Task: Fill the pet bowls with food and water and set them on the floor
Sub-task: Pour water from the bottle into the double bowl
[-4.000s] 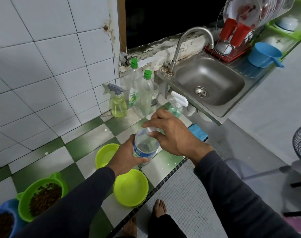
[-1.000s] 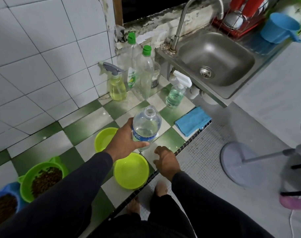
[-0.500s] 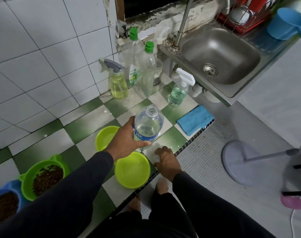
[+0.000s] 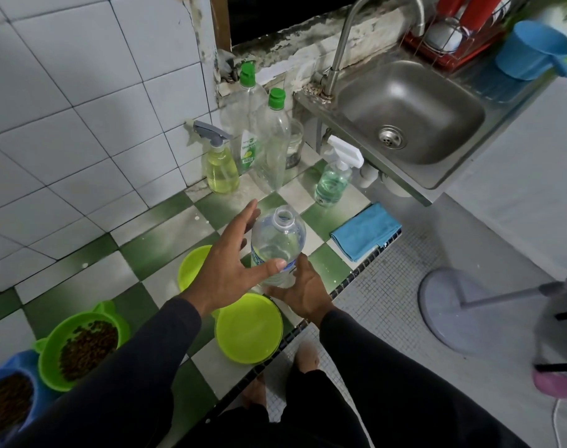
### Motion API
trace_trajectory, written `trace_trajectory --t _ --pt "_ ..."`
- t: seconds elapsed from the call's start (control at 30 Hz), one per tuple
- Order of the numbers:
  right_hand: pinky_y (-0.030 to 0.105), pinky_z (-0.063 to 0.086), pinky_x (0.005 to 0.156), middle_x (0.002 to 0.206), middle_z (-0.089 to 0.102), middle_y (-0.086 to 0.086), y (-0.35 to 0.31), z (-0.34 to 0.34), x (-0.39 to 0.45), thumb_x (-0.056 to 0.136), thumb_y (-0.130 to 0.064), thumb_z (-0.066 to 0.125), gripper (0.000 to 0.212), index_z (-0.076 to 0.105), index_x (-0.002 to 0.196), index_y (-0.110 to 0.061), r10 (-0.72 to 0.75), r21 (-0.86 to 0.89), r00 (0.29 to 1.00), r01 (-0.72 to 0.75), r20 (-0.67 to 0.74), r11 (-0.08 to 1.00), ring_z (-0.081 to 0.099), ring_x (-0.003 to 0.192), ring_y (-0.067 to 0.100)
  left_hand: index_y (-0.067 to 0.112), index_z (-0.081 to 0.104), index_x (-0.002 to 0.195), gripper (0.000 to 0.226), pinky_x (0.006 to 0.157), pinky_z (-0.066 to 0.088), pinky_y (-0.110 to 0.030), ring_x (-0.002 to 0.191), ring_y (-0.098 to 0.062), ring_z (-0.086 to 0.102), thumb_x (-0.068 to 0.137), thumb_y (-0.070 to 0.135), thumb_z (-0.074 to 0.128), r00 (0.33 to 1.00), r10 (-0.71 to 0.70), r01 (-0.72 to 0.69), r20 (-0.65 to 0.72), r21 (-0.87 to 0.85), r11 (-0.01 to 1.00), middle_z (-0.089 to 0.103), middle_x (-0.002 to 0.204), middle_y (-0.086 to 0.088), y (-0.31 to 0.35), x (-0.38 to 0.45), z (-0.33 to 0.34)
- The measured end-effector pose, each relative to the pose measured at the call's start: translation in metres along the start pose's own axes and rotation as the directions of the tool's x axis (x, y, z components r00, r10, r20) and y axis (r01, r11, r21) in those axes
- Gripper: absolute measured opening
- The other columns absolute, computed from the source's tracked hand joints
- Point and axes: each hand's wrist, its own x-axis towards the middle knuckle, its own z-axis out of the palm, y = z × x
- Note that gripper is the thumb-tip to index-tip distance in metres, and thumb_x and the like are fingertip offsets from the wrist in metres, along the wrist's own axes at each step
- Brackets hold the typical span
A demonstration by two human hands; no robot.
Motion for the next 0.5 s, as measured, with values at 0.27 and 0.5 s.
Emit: trace_trajectory --t 0.27,0.5 --pt "0.043 0.059 0.088 0.127 0.067 -0.001 -0.012 0.0 0.006 0.092 -0.012 0.073 0.047 0.058 0.13 -0.034 -0.133 0.125 0.989 0.124 0.063 0.984 0.066 0.117 0.02 0.029 0.049 0.152 0.069 0.11 0.051 -0.042 0.141 -0.01 0.05 0.09 0.047 0.075 0.993 0.117 -0.118 -0.023 -0.038 0.992 0.054 0.149 0.016 0.026 0.013 -0.002" --pt "0.058 0.052 0.099 0.126 0.067 0.009 -0.003 0.007 0.004 0.063 -0.015 0.096 0.085 0.051 0.135 -0.016 -0.047 0.264 0.999 0.053 -0.028 0.963 0.065 0.117 0.03 0.028 0.055 0.147 0.068 0.104 0.054 -0.029 0.135 -0.008 0.055 0.085 0.043 0.08 0.995 0.103 -0.103 -0.001 -0.105 0.989 0.06 0.144 0.013 0.028 0.017 -0.006"
